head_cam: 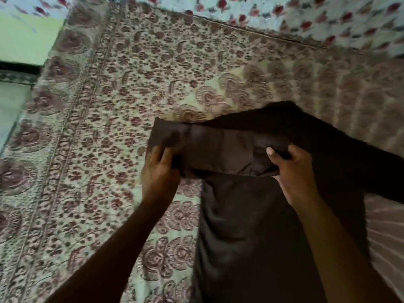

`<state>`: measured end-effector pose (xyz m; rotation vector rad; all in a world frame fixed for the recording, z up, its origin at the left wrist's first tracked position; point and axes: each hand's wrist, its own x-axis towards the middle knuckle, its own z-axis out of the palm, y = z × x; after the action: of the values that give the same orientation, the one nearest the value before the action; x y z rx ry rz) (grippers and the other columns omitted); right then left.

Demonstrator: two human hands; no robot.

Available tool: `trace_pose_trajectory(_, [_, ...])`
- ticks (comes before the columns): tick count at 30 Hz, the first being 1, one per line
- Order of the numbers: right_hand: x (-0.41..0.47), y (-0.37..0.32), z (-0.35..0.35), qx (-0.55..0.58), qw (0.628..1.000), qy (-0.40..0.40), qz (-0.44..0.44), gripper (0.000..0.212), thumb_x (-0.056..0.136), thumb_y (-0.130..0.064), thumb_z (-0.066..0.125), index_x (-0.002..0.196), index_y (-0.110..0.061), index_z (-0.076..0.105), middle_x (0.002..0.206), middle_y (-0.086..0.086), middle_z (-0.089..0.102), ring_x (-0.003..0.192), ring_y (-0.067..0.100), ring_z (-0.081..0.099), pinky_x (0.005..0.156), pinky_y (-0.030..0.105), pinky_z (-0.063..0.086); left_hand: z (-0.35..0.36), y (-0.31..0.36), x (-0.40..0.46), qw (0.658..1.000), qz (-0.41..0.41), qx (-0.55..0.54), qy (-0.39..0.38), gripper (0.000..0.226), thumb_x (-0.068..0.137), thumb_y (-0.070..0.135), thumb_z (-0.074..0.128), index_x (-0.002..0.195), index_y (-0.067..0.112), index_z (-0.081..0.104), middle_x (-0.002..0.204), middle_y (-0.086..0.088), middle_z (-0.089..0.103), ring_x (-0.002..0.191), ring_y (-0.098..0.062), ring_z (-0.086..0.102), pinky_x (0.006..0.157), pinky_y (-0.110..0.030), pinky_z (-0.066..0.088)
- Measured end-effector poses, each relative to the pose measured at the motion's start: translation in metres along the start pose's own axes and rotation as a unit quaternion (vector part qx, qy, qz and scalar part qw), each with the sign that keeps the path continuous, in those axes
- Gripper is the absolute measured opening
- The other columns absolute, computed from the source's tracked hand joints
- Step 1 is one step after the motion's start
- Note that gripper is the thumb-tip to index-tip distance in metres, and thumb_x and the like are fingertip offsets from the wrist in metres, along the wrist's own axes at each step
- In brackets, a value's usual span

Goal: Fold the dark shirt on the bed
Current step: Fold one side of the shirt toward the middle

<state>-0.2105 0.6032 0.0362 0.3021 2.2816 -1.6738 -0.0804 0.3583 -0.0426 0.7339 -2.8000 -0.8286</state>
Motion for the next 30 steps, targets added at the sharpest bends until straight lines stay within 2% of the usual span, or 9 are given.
trace_pose_trajectory(3, [0.031,0.022,-0.075,-0.051,0.997,0.061,-0.004,0.009,0.093,-0.023,0.074,0.084,-0.028,0.074,0.097,0.004,0.075,0.096,0.025,0.073,0.088,0.055,0.061,0.043,0.066,-0.007,0.997,0.061,0.021,-0.034,0.042,0.075,0.022,0.043,0.107,0.005,0.065,0.107,-0.021,0.057,0.096,-0.045,0.058,0.069,-0.051,0.054])
trace_pose_trajectory(6, [0.066,0.050,-0.145,-0.082,0.990,0.109,-0.018,0.019,0.094,-0.026,0.072,0.090,-0.008,0.070,0.095,0.020,0.070,0.092,0.037,0.070,0.084,0.058,0.059,0.088,0.131,-0.017,0.992,0.102,0.042,-0.052,0.043,0.080,0.026,0.044,0.112,0.007,0.065,0.114,-0.018,0.060,0.099,-0.042,0.058,0.078,-0.049,0.054])
trace_pose_trajectory(10, [0.108,0.076,-0.216,-0.083,0.985,0.149,-0.011,0.039,0.096,-0.035,0.069,0.126,-0.009,0.067,0.124,0.012,0.068,0.115,0.029,0.066,0.101,0.051,0.055,0.134,0.201,-0.022,0.986,0.136,0.075,-0.065,0.043,0.083,0.027,0.043,0.113,0.007,0.065,0.114,-0.016,0.061,0.099,-0.039,0.059,0.075,-0.047,0.053])
trace_pose_trajectory(13, [0.136,0.091,-0.256,-0.081,0.983,0.167,-0.002,0.051,0.093,-0.043,0.068,0.132,-0.010,0.063,0.132,0.013,0.064,0.120,0.031,0.063,0.103,0.051,0.054,0.160,0.240,-0.015,0.980,0.163,0.086,-0.071,0.034,0.086,0.022,0.048,0.113,0.007,0.064,0.114,-0.015,0.062,0.097,-0.038,0.059,0.068,-0.045,0.053])
trace_pose_trajectory(16, [0.152,0.101,-0.286,-0.107,0.973,0.203,0.022,0.052,0.098,-0.031,0.067,0.141,-0.003,0.057,0.144,0.018,0.055,0.130,0.035,0.055,0.111,0.046,0.047,0.185,0.273,-0.009,0.974,0.193,0.083,-0.082,0.020,0.086,0.011,0.065,0.107,0.007,0.065,0.108,-0.014,0.063,0.091,-0.038,0.063,0.062,-0.043,0.051])
trace_pose_trajectory(22, [0.187,0.118,-0.327,-0.150,0.946,0.277,0.073,0.051,0.096,-0.019,0.071,0.142,-0.004,0.056,0.148,0.017,0.051,0.134,0.035,0.052,0.107,0.037,0.044,0.233,0.319,-0.007,0.957,0.255,0.090,-0.101,0.013,0.086,0.014,0.060,0.096,0.008,0.064,0.097,-0.013,0.061,0.083,-0.038,0.064,0.050,-0.036,0.041])
trace_pose_trajectory(25, [0.204,0.125,-0.337,-0.206,0.941,0.260,0.071,0.043,0.093,-0.016,0.073,0.133,-0.007,0.062,0.142,0.017,0.057,0.128,0.035,0.057,0.103,0.038,0.047,0.251,0.317,-0.008,0.960,0.218,0.090,-0.148,0.026,0.088,0.012,0.063,0.114,0.009,0.064,0.117,-0.014,0.060,0.104,-0.038,0.061,0.060,-0.041,0.048])
trace_pose_trajectory(27, [0.208,0.129,-0.336,-0.234,0.938,0.242,0.084,0.043,0.092,-0.015,0.074,0.132,-0.008,0.063,0.140,0.016,0.058,0.127,0.034,0.058,0.101,0.036,0.048,0.260,0.307,-0.010,0.954,0.212,0.095,-0.188,0.042,0.089,0.014,0.063,0.131,0.009,0.060,0.143,-0.013,0.052,0.126,-0.035,0.053,0.083,-0.047,0.056])
trace_pose_trajectory(30, [0.201,0.137,-0.330,-0.341,0.902,0.258,0.065,0.048,0.091,-0.021,0.073,0.136,-0.012,0.059,0.140,0.016,0.056,0.131,0.037,0.052,0.104,0.048,0.045,0.264,0.291,-0.012,0.945,0.244,0.085,-0.200,0.053,0.091,0.012,0.066,0.143,0.009,0.055,0.158,-0.015,0.042,0.139,-0.037,0.046,0.104,-0.049,0.052])
